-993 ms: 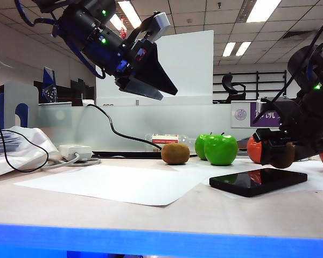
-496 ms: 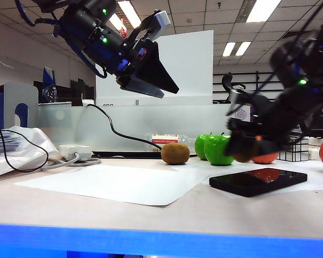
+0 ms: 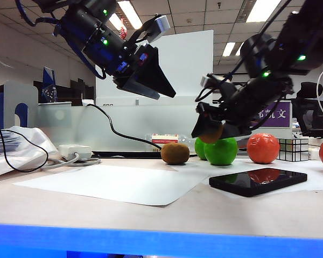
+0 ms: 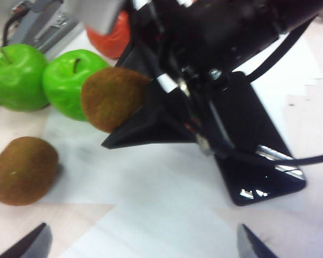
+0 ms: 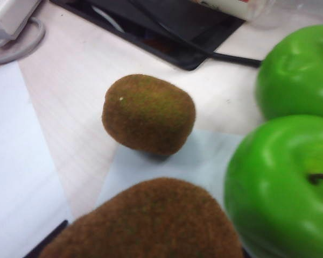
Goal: Put the same fruits together.
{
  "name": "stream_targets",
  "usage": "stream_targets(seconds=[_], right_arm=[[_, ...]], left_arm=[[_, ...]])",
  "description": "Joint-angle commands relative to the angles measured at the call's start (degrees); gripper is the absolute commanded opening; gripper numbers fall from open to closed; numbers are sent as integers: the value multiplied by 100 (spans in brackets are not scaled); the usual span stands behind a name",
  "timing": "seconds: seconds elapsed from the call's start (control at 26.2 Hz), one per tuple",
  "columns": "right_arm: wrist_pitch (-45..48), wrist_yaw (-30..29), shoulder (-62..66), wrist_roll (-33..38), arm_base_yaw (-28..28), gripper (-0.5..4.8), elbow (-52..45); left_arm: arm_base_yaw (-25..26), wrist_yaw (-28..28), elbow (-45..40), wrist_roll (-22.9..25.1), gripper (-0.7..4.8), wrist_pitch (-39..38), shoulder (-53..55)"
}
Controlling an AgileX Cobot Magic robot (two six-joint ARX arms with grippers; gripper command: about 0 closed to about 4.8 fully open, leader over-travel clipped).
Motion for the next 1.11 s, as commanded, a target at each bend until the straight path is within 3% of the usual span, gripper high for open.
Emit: stream_targets(seconds=[0.04,0.46,0.5,0.57,0.69,0.76,0.88,0.99,1.11], right_arm=[[-299,-101,181,13,83,103,326],[-295,-247,868,-15,452,109,767],[-284,-243,868,-17,470,135,772],[-275,-175,868,-20,485,235,826],[-188,-173,868,-37,485,250,861],[-186,-37,868,-48,483,325,863],[-234,-33,868,-155,483,335,861],[-155,-31,868,-179,483,418,863],[-140,-28,868,-179,483,461,863]], left_arm=[[20,-52,20,11,479,109,-20],[39,-203,17,39,479,236,-20],[39,-201,17,39,479,236,-20],[39,-201,17,39,479,245,-20],[39,-201,17,39,479,238,-20],[39,-201,17,39,479,236,-20],[42,-201,17,39,479,240,-20],[39,-201,17,39,479,240,-20],[42,-201,20,39,479,243,-20]])
